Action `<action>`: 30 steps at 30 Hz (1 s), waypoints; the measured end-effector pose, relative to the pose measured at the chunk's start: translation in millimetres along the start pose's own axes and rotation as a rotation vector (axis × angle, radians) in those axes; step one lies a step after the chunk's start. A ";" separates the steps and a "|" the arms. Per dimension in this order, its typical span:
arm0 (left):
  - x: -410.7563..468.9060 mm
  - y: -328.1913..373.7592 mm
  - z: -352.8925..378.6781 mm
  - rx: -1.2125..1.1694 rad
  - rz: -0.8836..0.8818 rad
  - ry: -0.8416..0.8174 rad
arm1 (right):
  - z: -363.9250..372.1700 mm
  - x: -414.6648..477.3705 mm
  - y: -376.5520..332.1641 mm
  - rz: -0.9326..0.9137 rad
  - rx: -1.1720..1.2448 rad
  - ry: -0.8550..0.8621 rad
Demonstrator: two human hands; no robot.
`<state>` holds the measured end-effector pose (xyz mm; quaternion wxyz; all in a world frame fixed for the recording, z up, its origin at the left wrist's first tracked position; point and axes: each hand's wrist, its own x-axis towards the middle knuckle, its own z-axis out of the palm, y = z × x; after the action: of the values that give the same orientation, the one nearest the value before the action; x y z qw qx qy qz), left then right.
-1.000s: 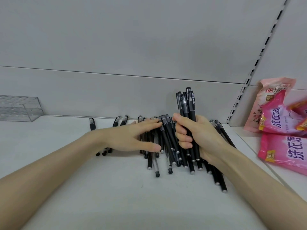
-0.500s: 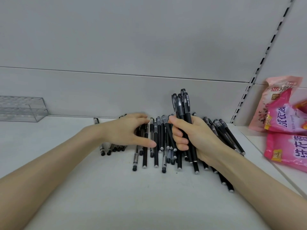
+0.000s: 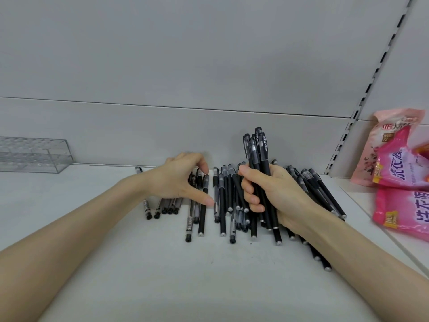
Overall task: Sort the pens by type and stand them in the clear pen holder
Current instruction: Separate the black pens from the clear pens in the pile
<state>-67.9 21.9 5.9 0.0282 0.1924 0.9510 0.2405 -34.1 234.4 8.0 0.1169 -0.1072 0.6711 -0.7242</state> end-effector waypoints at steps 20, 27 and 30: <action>-7.7 32.8 -12.5 -0.759 0.159 0.322 | 2.9 -2.6 -2.0 -0.024 0.038 -0.004; 17.7 66.1 -2.8 -0.770 0.215 0.498 | -2.1 -11.6 -10.6 -0.039 0.052 -0.061; 26.9 60.9 7.1 -0.665 0.179 0.468 | -12.3 -10.2 -7.2 -0.046 0.036 0.003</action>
<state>-70.3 84.6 29.2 -0.1492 0.1949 0.7819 0.5731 -28.4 249.7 14.3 0.1009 -0.1193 0.6555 -0.7388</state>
